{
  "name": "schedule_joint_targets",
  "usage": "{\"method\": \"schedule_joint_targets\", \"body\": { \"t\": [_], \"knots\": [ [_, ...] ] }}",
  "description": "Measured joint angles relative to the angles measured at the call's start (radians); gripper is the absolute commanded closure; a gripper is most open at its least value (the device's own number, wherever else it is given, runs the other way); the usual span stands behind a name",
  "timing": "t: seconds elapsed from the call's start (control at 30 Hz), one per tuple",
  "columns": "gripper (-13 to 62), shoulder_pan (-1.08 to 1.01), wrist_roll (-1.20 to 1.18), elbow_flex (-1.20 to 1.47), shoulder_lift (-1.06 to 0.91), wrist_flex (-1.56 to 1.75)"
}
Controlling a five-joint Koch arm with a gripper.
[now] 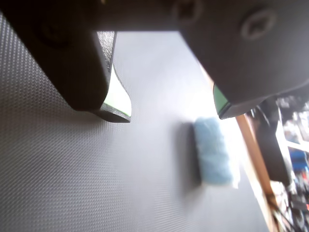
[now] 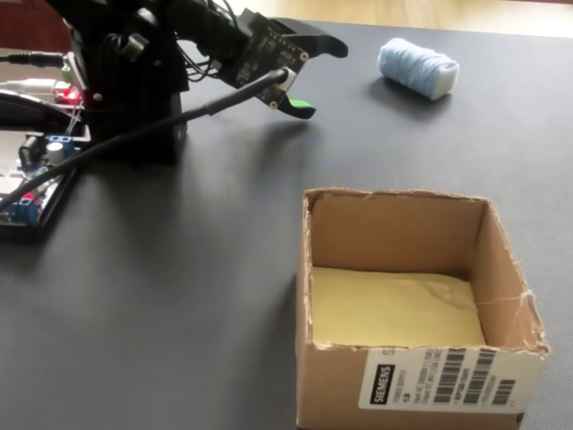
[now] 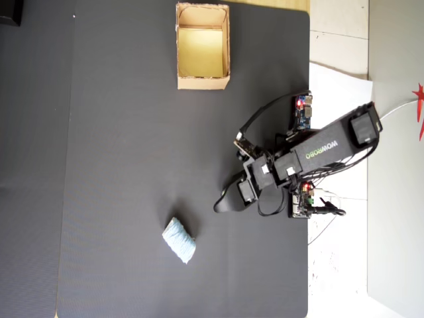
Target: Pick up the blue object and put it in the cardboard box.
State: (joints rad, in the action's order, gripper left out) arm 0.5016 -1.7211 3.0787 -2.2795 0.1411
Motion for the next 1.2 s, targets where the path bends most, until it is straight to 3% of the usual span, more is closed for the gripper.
{"method": "schedule_joint_targets", "body": {
  "t": [0.17,0.43,0.83,1.2],
  "knots": [
    [16.5,0.048,0.002,-0.049,0.0,-0.089],
    [16.5,0.054,0.002,-0.341,0.104,-0.345],
    [16.6,0.054,0.006,-0.94,0.614,-0.65],
    [16.6,-0.02,0.005,-1.097,0.864,-0.672]
  ]
}}
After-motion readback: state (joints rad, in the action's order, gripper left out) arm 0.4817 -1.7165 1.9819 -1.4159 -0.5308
